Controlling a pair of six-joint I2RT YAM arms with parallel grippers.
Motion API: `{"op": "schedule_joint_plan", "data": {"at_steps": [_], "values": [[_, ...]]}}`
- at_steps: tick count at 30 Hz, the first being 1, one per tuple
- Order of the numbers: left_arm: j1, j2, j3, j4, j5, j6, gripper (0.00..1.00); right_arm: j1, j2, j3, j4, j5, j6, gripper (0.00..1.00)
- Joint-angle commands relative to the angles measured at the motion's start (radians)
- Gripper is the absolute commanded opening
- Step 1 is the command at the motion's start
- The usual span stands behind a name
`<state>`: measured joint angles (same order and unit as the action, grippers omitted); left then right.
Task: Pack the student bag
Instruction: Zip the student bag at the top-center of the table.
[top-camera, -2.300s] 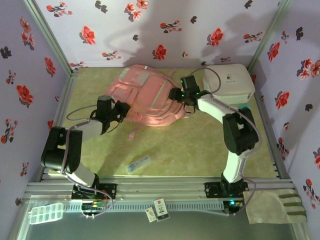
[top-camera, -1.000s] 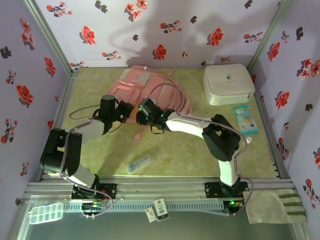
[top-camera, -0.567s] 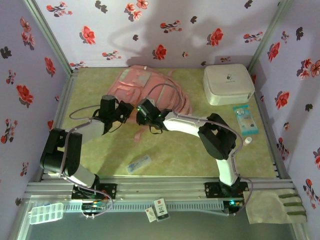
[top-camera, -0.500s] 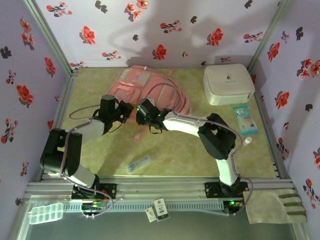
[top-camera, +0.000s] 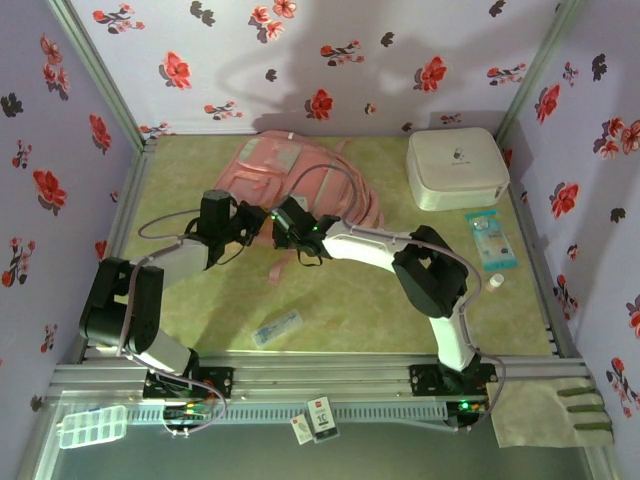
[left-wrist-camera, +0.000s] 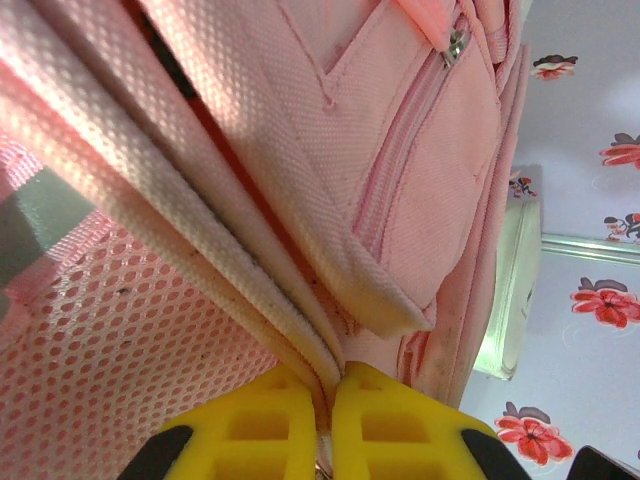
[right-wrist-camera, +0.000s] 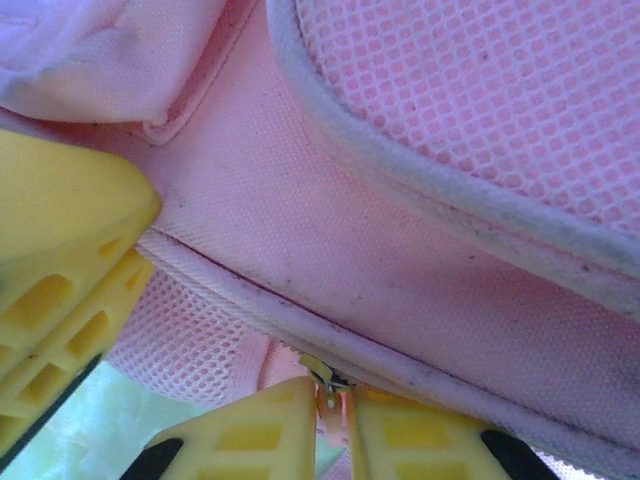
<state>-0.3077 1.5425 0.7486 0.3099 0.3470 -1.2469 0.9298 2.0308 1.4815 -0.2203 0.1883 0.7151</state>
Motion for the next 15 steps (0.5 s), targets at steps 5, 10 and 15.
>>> {"op": "schedule_joint_plan", "data": {"at_steps": [5, 10, 15], "values": [[-0.02, -0.032, 0.041, -0.025, 0.046, 0.057, 0.0, -0.003, -0.013, -0.004, -0.01, 0.125, -0.068, 0.08], [-0.009, -0.026, 0.05, -0.078, 0.015, 0.095, 0.0, -0.004, -0.124, -0.163, 0.007, 0.177, -0.099, 0.09], [0.005, -0.012, 0.052, -0.104, 0.005, 0.114, 0.0, -0.004, -0.233, -0.305, -0.023, 0.32, -0.09, 0.08]]}}
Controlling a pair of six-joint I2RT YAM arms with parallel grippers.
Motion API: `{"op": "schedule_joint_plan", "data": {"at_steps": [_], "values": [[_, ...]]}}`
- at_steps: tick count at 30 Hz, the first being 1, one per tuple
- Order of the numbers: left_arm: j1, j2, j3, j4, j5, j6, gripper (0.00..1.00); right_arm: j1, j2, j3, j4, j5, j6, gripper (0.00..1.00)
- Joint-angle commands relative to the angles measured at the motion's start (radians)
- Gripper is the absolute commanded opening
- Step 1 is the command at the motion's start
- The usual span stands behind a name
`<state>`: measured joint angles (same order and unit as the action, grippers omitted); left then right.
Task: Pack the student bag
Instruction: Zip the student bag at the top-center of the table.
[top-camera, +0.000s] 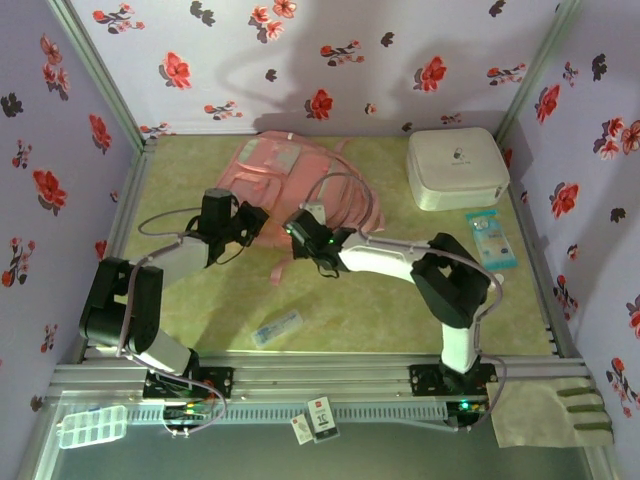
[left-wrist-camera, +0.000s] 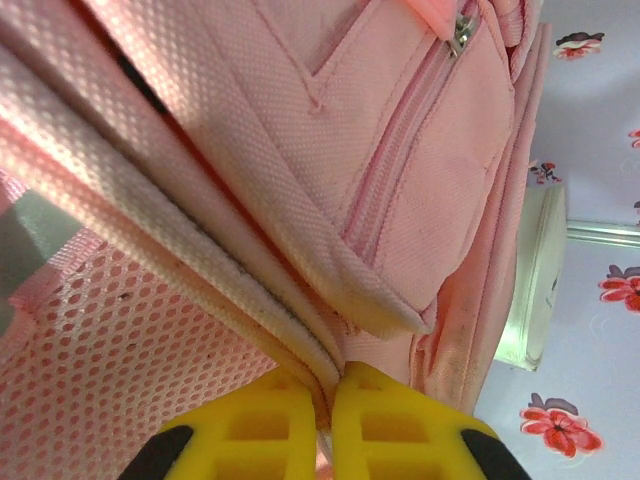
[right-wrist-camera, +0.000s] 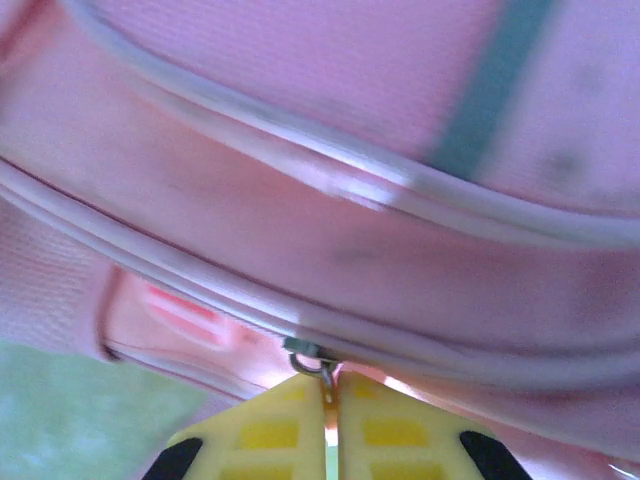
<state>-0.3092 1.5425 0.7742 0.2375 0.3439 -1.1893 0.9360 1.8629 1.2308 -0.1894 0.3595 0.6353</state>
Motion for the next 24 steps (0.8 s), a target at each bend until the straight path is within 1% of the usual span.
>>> {"op": "schedule_joint_plan", "data": {"at_steps": [1, 4, 6, 10, 17, 22, 24], "values": [[0.008, -0.011, 0.025, -0.03, 0.007, 0.056, 0.0, -0.01, -0.085, -0.081, -0.052, 0.166, -0.01, 0.08], [0.008, -0.011, 0.032, -0.03, 0.008, 0.056, 0.0, -0.014, -0.109, -0.103, -0.047, 0.176, -0.017, 0.1], [0.007, -0.011, 0.038, -0.032, 0.01, 0.056, 0.0, -0.014, -0.095, -0.082, -0.044, 0.149, -0.038, 0.11], [0.008, -0.017, 0.041, -0.035, 0.015, 0.054, 0.0, -0.015, -0.04, -0.024, -0.039, 0.077, -0.066, 0.17], [0.008, -0.023, 0.04, -0.046, 0.015, 0.06, 0.0, -0.014, 0.014, 0.013, -0.053, 0.039, -0.048, 0.2], [0.008, -0.017, 0.045, -0.044, 0.017, 0.059, 0.0, -0.021, 0.027, 0.013, -0.058, 0.017, -0.03, 0.26], [0.007, -0.016, 0.046, -0.044, 0.018, 0.06, 0.0, -0.022, 0.031, 0.017, -0.062, 0.014, -0.025, 0.25]]}}
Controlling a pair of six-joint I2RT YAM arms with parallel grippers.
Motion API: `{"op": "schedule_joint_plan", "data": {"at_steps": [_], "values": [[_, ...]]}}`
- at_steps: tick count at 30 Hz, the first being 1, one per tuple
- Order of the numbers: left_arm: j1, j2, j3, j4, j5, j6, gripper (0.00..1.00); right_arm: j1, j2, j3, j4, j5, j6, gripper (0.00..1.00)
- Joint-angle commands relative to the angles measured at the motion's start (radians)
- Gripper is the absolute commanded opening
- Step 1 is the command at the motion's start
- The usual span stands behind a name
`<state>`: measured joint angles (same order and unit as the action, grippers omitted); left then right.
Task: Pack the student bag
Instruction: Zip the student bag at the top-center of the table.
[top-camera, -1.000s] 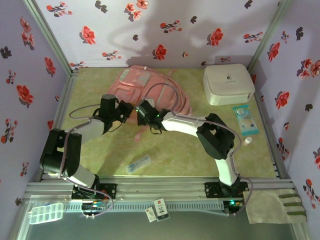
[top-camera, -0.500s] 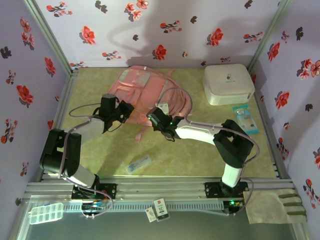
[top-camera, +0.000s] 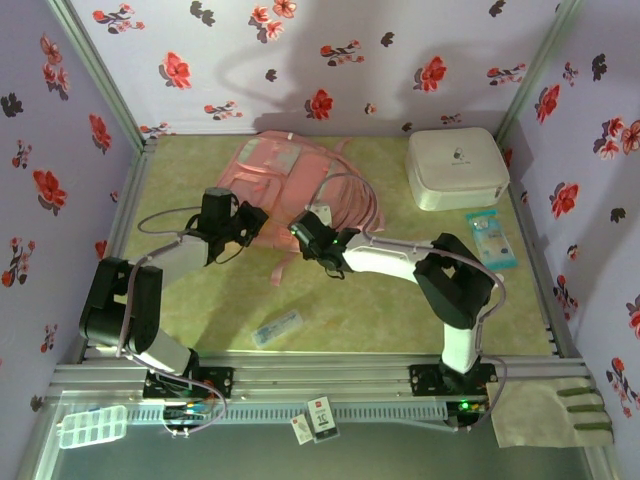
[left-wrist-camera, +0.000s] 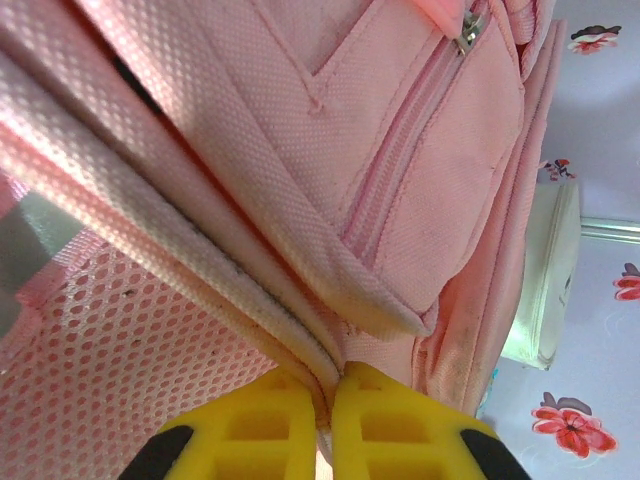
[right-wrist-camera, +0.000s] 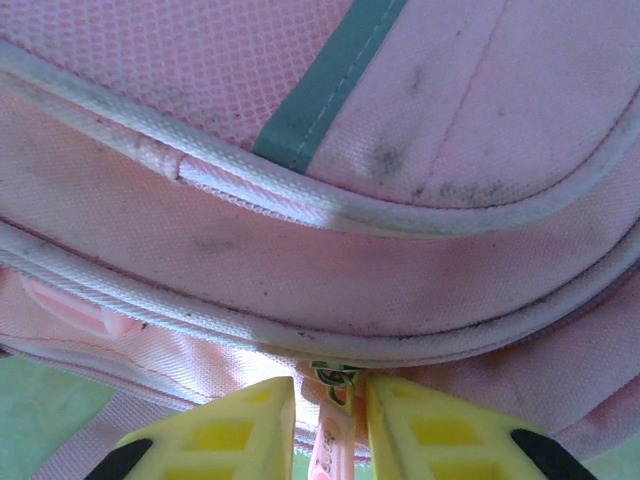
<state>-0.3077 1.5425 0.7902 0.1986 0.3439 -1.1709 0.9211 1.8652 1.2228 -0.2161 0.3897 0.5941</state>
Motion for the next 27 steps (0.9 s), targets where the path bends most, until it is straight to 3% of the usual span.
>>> {"op": "schedule_joint_plan", "data": {"at_steps": [1, 7, 13, 16, 20, 26, 27], "values": [[0.006, -0.017, 0.032, -0.005, 0.017, 0.042, 0.0, -0.008, 0.031, 0.027, -0.039, -0.011, 0.017, 0.23], [0.012, -0.02, 0.036, -0.02, 0.015, 0.057, 0.0, -0.009, -0.005, 0.01, -0.085, 0.119, 0.032, 0.08], [0.036, -0.028, 0.028, -0.034, 0.012, 0.07, 0.0, -0.023, -0.131, -0.087, -0.078, 0.277, 0.026, 0.06], [0.039, -0.029, 0.032, -0.047, 0.008, 0.081, 0.0, -0.06, -0.177, -0.113, -0.086, 0.295, 0.016, 0.05], [0.042, -0.018, 0.043, -0.067, 0.008, 0.1, 0.0, -0.134, -0.18, -0.117, -0.086, 0.207, -0.003, 0.04], [0.058, 0.012, 0.095, -0.132, 0.009, 0.17, 0.0, -0.159, -0.139, -0.071, -0.019, -0.016, -0.184, 0.0], [0.059, 0.009, 0.104, -0.151, 0.005, 0.19, 0.05, -0.159, -0.134, -0.063, -0.006, -0.063, -0.215, 0.0]]}}
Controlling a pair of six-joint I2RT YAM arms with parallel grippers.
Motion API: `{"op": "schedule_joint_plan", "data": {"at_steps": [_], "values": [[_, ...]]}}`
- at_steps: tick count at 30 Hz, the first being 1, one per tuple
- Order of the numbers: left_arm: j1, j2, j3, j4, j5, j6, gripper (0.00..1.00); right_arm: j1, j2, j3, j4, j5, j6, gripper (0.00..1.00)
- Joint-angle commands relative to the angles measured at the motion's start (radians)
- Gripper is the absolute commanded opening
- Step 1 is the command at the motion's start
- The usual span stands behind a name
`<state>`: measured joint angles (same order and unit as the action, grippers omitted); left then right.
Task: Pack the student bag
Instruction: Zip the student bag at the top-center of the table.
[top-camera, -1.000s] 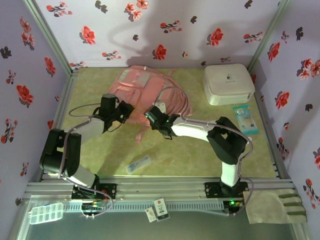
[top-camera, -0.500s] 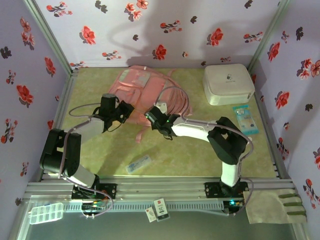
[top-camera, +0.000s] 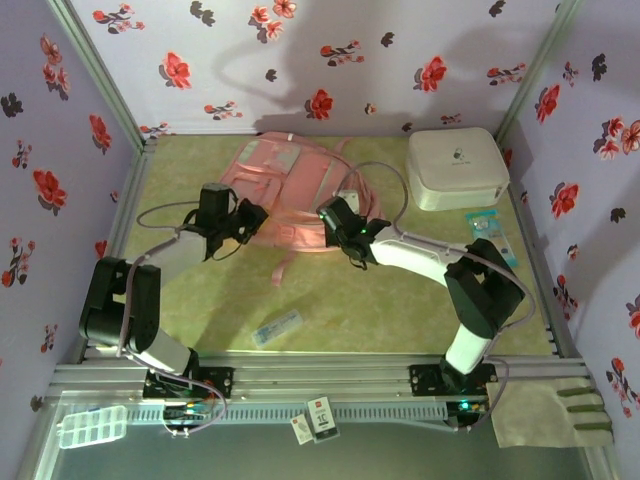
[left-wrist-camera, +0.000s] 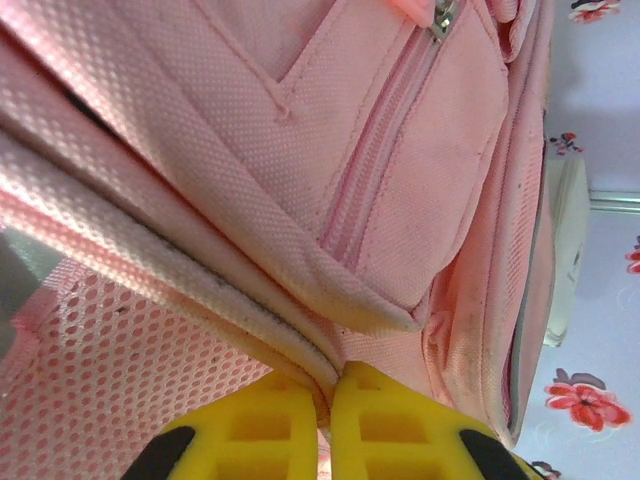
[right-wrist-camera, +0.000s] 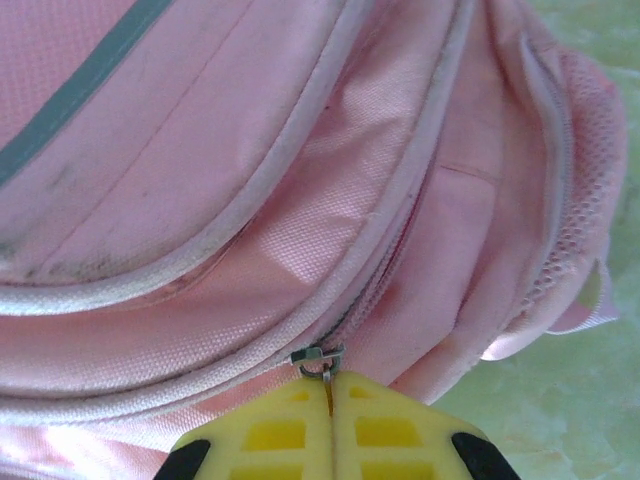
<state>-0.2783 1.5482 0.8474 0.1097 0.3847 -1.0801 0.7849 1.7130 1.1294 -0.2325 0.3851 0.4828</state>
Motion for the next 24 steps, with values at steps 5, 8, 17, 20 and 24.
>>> {"op": "schedule_joint_plan", "data": {"at_steps": [5, 8, 17, 20, 24], "values": [[0.044, -0.071, 0.041, -0.123, -0.099, 0.124, 0.4, -0.023, 0.041, 0.057, 0.116, -0.313, -0.172, 0.0], [0.059, -0.131, 0.011, -0.148, -0.133, 0.113, 0.52, -0.023, 0.1, 0.122, 0.153, -0.439, -0.132, 0.0], [0.052, -0.23, -0.122, -0.022, -0.062, -0.021, 0.65, -0.001, 0.276, 0.327, 0.193, -0.63, -0.035, 0.0], [0.034, -0.207, -0.136, 0.062, -0.017, -0.066, 0.64, 0.011, 0.283, 0.345, 0.188, -0.629, -0.04, 0.0], [0.015, -0.159, -0.136, 0.135, -0.01, -0.115, 0.57, 0.02, 0.275, 0.339, 0.182, -0.623, -0.045, 0.0]]}}
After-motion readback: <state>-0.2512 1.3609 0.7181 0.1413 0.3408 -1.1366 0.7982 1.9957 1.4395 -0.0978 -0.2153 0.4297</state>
